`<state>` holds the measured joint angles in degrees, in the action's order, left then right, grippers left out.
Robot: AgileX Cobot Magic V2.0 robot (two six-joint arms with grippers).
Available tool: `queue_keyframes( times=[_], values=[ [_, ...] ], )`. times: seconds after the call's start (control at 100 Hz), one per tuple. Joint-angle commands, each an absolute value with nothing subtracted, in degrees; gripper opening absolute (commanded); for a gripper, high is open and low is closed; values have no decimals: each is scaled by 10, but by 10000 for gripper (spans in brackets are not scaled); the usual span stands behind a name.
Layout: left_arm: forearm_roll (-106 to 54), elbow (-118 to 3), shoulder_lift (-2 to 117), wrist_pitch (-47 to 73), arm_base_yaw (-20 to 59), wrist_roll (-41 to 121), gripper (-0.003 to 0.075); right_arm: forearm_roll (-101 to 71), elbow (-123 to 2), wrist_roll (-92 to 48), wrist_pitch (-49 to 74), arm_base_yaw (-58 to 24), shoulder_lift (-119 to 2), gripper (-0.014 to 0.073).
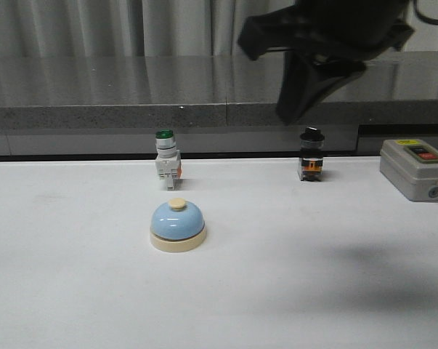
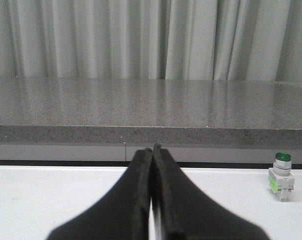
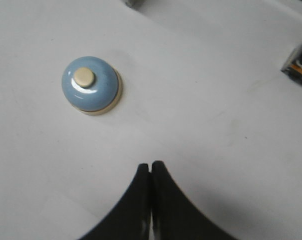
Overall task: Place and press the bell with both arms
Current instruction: 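Move the closed right gripper over the bell's cream button, then press down on the bell button with the right gripper tips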
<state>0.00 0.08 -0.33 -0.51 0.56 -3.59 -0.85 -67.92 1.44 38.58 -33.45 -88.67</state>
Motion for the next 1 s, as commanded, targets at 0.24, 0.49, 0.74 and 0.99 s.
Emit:
queue_keyframes(
  times=[0.24,0.49,0.74,0.99],
  values=[
    [-8,25,-20,-51,4,-36,-20,-19,-842,12,433,-377,-1010,-61],
    [-8,25,-20,-51,4,-36,-20,-24,-930,12,480,-385,-1087,-61],
    [-8,25,-20,-51,4,-36,-20,-27,-1016,12,545,-385,-1155,-61],
    [-8,25,-20,-51,4,-36,-20,-45,-1064,12,573,-388,-1197,-61]
  ],
)
